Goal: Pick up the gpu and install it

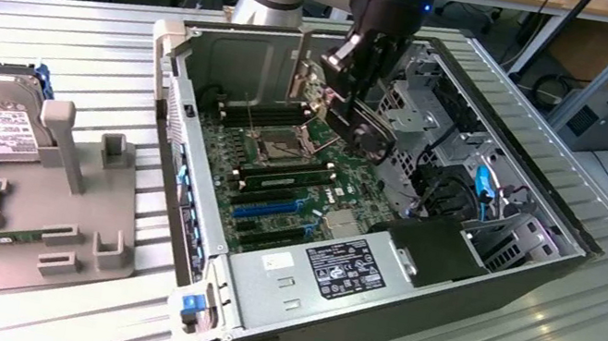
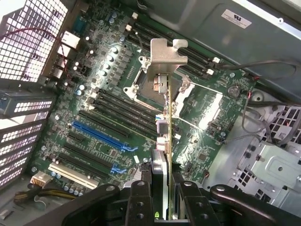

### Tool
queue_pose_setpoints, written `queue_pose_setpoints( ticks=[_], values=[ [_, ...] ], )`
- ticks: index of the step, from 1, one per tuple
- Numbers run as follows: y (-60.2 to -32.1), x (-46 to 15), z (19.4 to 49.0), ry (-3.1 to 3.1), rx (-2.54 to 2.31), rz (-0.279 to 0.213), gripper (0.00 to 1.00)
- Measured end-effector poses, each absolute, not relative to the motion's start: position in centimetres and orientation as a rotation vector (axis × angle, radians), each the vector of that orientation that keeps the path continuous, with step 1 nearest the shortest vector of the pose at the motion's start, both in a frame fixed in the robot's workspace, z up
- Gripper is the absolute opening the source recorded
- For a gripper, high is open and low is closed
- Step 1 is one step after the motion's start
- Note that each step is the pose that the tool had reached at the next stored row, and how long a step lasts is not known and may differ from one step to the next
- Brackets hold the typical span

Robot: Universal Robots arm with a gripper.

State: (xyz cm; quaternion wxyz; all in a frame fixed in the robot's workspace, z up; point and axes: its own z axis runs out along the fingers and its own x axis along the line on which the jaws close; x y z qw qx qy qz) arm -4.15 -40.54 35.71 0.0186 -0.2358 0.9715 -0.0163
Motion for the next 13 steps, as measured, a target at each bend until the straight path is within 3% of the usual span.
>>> queue_pose_setpoints(
  ticks=[13],
  values=[
    [-40.54,-4.15,35.7,2.981,-0.862,-0.048,0.27]
  ],
)
